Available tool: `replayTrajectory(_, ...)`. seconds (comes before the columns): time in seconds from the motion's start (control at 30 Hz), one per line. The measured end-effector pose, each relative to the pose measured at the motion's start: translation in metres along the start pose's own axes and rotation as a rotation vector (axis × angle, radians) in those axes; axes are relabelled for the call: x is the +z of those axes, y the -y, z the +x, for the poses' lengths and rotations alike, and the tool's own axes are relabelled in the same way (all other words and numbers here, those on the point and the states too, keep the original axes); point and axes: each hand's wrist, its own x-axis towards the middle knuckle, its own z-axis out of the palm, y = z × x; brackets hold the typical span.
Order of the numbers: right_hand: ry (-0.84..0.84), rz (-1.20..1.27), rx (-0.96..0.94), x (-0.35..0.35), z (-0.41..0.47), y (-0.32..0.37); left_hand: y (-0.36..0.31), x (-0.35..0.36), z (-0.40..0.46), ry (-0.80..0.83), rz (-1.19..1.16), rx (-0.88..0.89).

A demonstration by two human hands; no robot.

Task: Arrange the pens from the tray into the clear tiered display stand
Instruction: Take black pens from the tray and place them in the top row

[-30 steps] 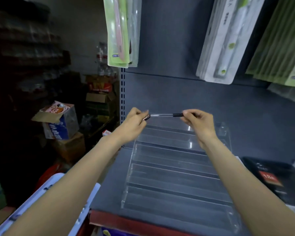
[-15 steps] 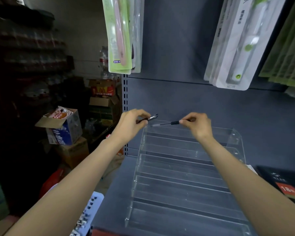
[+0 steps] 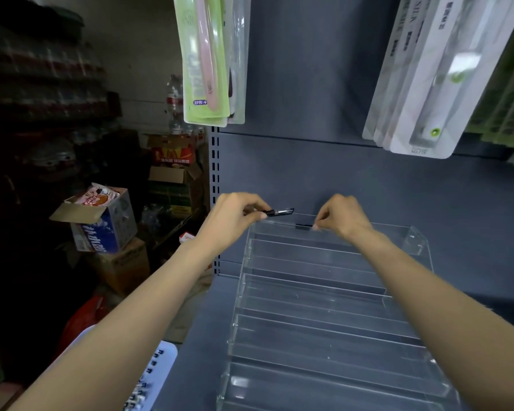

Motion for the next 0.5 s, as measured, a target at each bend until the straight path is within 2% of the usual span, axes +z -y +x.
replayTrajectory(0.17, -0.014, 0.045, -0.042, 0.002, 0.0, -0.003, -0.001, 0.006, 0.003, 0.006, -0.02, 0.008)
replayTrajectory(0.33, -0.061, 0.412, -0.013, 0.0, -0.017, -0.009, -0.008, 0.011, 0.004, 0.045, -0.031, 0.041)
replayTrajectory(0.43, 0.081, 0.713, -0.094, -0.012, -0.029, -0.003, -0.014, 0.013, 0.006, 0.066, -0.051, 0.05)
replayTrajectory(0.5, 0.104, 0.764, -0.16, -0.017, -0.034, 0.001, -0.021, 0.015, 0.009, 0.074, -0.083, 0.06)
